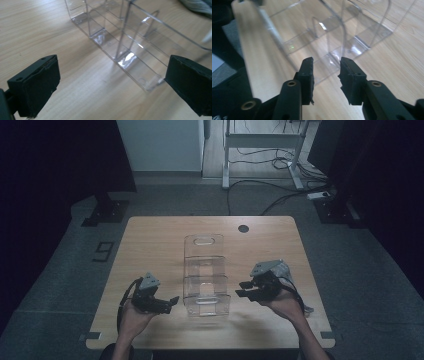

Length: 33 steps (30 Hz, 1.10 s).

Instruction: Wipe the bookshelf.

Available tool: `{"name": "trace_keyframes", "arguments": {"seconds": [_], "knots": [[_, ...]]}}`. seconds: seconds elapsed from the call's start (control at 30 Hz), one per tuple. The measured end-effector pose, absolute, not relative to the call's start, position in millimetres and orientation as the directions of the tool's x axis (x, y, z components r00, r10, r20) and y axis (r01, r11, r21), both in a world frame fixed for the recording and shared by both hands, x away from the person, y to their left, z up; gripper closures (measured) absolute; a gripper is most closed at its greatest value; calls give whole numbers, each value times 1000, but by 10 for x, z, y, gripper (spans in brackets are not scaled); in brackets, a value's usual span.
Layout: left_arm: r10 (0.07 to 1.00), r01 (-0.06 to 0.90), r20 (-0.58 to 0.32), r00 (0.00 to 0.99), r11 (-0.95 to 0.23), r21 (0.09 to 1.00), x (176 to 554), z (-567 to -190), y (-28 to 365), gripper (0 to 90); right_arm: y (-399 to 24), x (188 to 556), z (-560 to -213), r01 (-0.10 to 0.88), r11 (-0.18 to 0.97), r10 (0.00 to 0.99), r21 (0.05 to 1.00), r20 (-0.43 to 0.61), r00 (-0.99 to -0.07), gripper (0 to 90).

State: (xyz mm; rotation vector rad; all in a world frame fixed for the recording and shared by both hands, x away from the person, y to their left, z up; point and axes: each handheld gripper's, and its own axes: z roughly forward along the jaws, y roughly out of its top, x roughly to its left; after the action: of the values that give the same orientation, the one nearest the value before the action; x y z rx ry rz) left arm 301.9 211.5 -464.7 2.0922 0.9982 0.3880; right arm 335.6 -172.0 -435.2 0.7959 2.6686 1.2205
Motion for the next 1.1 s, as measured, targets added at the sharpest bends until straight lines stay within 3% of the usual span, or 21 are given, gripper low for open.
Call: {"name": "trace_keyframes", "arguments": {"seconds": [0.17, 0.33, 0.63, 0.9, 1.1], "knots": [[735, 507, -56, 676, -409, 759, 2888, -4624, 2063, 16, -1627, 3546, -4418, 443, 532, 517, 722, 138, -845, 543], [711, 490, -47, 701, -434, 756, 2831, -4638, 1958, 67, -1482, 3683, -4497, 409, 544, 504, 733, 105, -857, 527], [688, 469, -39, 725, -451, 759, 2868, -4651, 1840, 184, -1306, 3823, -4629, 396, 554, 446, 732, 141, -884, 575], [665, 463, -48, 746, -465, 755, 2896, -4673, 1844, 344, -1293, 3766, -4649, 382, 560, 419, 735, 146, -896, 592], [672, 474, -58, 738, -456, 753, 2925, -4696, 1901, 414, -1237, 3725, -4647, 367, 574, 409, 732, 133, -903, 591]]}}
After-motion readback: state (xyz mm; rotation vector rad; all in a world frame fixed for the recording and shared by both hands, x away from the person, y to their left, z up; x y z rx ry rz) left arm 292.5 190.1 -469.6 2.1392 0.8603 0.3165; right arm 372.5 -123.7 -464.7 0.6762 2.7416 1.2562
